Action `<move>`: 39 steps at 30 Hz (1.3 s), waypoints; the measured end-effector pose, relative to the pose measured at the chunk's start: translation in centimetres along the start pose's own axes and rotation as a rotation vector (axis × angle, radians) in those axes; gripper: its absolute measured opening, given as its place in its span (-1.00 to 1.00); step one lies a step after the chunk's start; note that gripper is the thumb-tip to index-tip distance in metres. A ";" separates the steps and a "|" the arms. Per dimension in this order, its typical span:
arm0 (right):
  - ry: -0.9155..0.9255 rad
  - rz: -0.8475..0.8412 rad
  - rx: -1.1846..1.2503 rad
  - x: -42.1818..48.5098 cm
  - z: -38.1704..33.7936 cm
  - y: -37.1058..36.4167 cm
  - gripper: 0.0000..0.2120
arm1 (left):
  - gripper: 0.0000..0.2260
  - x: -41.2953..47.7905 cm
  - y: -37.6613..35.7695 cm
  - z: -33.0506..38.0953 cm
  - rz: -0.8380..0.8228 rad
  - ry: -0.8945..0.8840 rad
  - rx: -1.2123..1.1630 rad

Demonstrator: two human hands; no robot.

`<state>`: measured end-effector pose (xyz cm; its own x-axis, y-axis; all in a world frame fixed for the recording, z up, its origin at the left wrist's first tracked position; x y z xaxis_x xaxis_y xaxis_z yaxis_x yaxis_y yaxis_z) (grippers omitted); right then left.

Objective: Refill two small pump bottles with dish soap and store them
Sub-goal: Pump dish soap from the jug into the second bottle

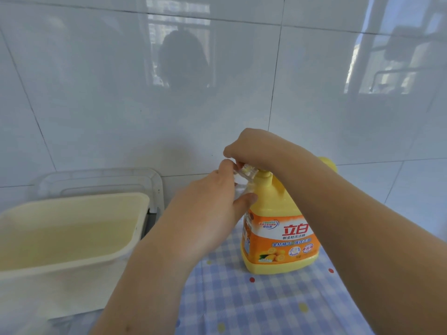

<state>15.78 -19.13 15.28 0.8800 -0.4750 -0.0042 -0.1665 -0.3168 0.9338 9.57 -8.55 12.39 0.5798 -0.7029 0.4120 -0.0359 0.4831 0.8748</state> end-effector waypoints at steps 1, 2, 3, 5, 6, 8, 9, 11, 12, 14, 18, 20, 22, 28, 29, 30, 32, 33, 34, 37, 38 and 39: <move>0.000 0.000 -0.003 0.0 0.0 0.0 -0.77 | -0.64 0.0 0.0 0.0 0.001 -0.001 0.004; 0.000 -0.002 -0.007 0.0 0.0 0.0 -0.76 | -0.64 0.0 0.0 0.0 0.002 -0.001 0.006; 0.004 -0.001 -0.013 0.0 -0.1 0.0 -0.74 | -0.64 0.0 0.1 0.0 0.005 -0.002 0.006; 0.003 -0.001 -0.025 0.1 -0.2 0.0 -0.74 | -0.65 0.1 0.1 0.0 0.014 0.002 0.005; -0.001 0.002 -0.023 0.2 -0.2 0.0 -0.74 | -0.65 0.1 0.2 0.0 0.024 0.002 0.006; -0.010 0.017 -0.009 0.2 -0.1 0.3 -0.76 | -0.66 0.1 0.3 0.1 0.040 -0.005 0.014; -0.016 0.032 -0.007 0.2 -0.1 0.4 -0.77 | -0.66 0.1 0.4 0.1 0.045 -0.006 0.018; -0.025 0.074 -0.009 0.2 0.1 0.7 -0.79 | -0.67 0.1 0.4 0.1 0.052 -0.008 0.022; -0.022 0.092 -0.007 0.2 0.2 0.9 -0.80 | -0.66 0.1 0.5 0.1 0.060 -0.011 0.028; -0.011 0.117 0.007 0.1 0.1 1.4 -0.81 | -0.66 0.1 0.8 0.2 0.093 -0.015 0.032; 0.018 0.164 0.018 -0.2 -0.4 2.9 -0.79 | -0.67 0.0 1.7 0.5 0.183 -0.015 0.000; 0.007 0.138 0.008 -0.2 -0.3 2.8 -0.79 | -0.67 0.0 1.9 0.6 0.198 -0.019 -0.006; -0.014 0.085 0.002 -0.2 -0.2 2.3 -0.78 | -0.66 -0.1 1.8 0.6 0.201 -0.017 -0.004; -0.043 -0.018 0.000 -0.7 -0.3 1.5 -0.75 | -0.65 0.1 1.6 0.4 0.191 -0.011 -0.002; -0.040 -0.016 0.000 -0.8 -0.3 1.5 -0.76 | -0.65 0.1 1.5 0.4 0.186 -0.012 -0.004; -0.039 -0.012 0.002 -0.8 -0.2 1.6 -0.76 | -0.65 0.1 1.5 0.5 0.179 -0.017 -0.002; -0.033 -0.006 0.006 -0.8 -0.2 1.7 -0.78 | -0.65 0.2 1.4 0.6 0.172 -0.025 0.008; -0.029 -0.002 0.006 -0.7 -0.2 1.7 -0.79 | -0.66 0.2 1.4 0.6 0.167 -0.024 0.010; -0.026 0.003 0.006 -0.7 -0.2 1.7 -0.80 | -0.66 0.2 1.3 0.5 0.159 -0.020 0.007; -0.019 0.017 0.016 -0.6 -0.2 1.7 -0.80 | -0.69 0.3 1.1 0.5 0.149 -0.012 -0.010; -0.018 0.020 0.021 -0.6 -0.2 1.7 -0.80 | -0.69 0.3 1.1 0.5 0.147 -0.013 -0.014; -0.017 0.024 0.028 -0.5 -0.2 1.7 -0.79 | -0.69 0.3 1.0 0.4 0.144 -0.012 -0.017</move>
<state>15.14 -19.31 16.90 0.8679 -0.4966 0.0121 -0.2002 -0.3274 0.9234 9.36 -8.51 13.51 0.5597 -0.6319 0.5362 -0.1039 0.5884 0.8019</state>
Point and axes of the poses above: each hand's wrist, its own x-axis towards the middle knuckle, its own y-axis out of the back of the hand, z = x × y, the point moved 10 cm from there along x, towards the middle knuckle, and after that the axes turned 11 degrees about -y, right-handed, at the moved point
